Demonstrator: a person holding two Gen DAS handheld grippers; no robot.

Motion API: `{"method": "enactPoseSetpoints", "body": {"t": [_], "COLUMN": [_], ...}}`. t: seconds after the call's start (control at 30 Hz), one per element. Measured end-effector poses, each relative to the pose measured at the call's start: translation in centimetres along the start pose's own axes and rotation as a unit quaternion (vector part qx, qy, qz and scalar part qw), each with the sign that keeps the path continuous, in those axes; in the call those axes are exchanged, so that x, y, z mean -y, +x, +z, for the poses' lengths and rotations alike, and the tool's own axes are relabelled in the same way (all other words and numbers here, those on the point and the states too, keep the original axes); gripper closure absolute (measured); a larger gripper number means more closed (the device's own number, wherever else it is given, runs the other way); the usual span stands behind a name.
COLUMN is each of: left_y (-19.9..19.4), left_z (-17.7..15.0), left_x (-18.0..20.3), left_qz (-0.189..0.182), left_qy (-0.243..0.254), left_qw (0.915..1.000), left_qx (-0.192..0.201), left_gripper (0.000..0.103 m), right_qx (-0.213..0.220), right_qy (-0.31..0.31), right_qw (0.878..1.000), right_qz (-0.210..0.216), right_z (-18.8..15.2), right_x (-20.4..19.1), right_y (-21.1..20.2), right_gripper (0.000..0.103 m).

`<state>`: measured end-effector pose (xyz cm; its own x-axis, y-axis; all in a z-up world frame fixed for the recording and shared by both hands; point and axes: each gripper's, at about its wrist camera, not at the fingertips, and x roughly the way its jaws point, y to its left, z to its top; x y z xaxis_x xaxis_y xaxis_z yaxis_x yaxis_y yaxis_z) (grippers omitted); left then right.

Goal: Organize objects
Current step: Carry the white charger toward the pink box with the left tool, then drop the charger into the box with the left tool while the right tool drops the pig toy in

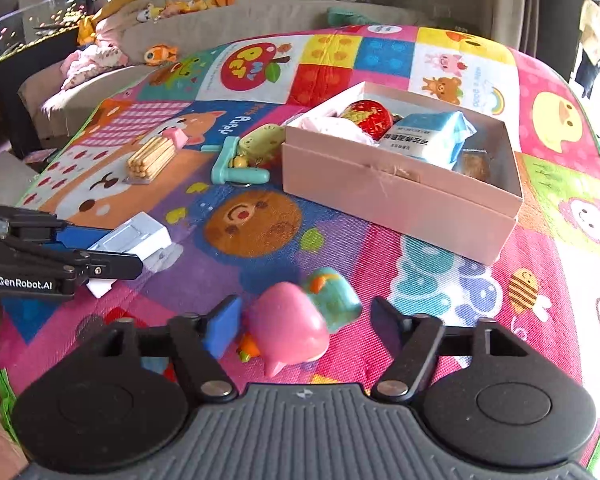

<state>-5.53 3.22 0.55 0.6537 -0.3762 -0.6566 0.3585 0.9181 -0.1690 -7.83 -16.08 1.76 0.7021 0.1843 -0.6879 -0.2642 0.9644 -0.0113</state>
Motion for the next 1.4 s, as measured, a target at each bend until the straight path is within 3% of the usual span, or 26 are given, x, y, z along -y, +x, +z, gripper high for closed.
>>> {"method": "enactPoseSetpoints", "body": {"t": [0.17, 0.3, 0.47, 0.63, 0.83, 0.87, 0.93, 0.97, 1.03, 1.1, 1.23, 1.4], "left_y": [0.1, 0.0, -0.9, -0.9, 4.0, 5.3, 8.7, 9.9, 11.0, 10.8, 8.7, 4.6], "left_z": [0.0, 0.1, 1.6, 7.4, 16.4, 17.5, 18.7, 18.9, 18.6, 18.2, 16.5, 11.6], "left_x": [0.8, 0.8, 1.1, 3.2, 6.6, 6.9, 7.4, 7.6, 7.3, 6.4, 3.6, 1.4], "left_qz": [-0.005, -0.009, -0.017, -0.044, -0.071, -0.082, -0.088, -0.080, -0.059, -0.048, -0.049, -0.043], "left_qy": [0.010, 0.006, 0.013, 0.040, 0.027, 0.012, -0.013, -0.019, -0.025, -0.039, -0.056, -0.028], "left_qw": [0.9999, 0.9999, 0.9997, 0.9963, 0.9888, 0.9877, 0.9908, 0.9924, 0.9921, 0.9903, 0.9908, 0.9921], "left_qx": [-0.003, -0.006, 0.014, 0.062, 0.129, 0.133, 0.102, 0.092, 0.108, 0.124, 0.113, 0.114], "left_gripper": [0.050, 0.050, 0.050, 0.050, 0.050, 0.050, 0.050, 0.052, 0.053, 0.053, 0.053, 0.053], "right_qx": [0.004, 0.002, 0.015, 0.063, 0.101, 0.103, 0.104, 0.103, 0.103, 0.102, 0.100, 0.126], "right_qy": [-0.036, -0.011, 0.024, 0.041, 0.073, 0.079, 0.089, 0.096, 0.108, 0.115, 0.135, 0.160], "right_qw": [0.999, 1.000, 1.000, 0.997, 0.992, 0.991, 0.990, 0.989, 0.988, 0.987, 0.985, 0.978], "right_qz": [-0.010, -0.011, -0.010, -0.009, -0.023, -0.025, -0.032, -0.034, -0.036, -0.040, -0.042, -0.037], "right_z": [-0.2, -0.1, -0.3, -0.5, -1.1, -1.2, -1.5, -1.6, -2.0, -2.2, -1.9, 3.1], "right_x": [-0.8, 0.2, 1.5, 2.6, 4.8, 5.2, 5.8, 6.2, 6.9, 7.5, 8.8, 11.5], "right_y": [0.2, 1.2, 1.0, -1.9, -4.3, -4.4, -4.4, -4.4, -4.3, -4.4, -4.2, -4.4], "right_gripper": [0.024, 0.024, 0.032, 0.032, 0.032, 0.032, 0.032, 0.032, 0.032, 0.032, 0.032, 0.032]}}
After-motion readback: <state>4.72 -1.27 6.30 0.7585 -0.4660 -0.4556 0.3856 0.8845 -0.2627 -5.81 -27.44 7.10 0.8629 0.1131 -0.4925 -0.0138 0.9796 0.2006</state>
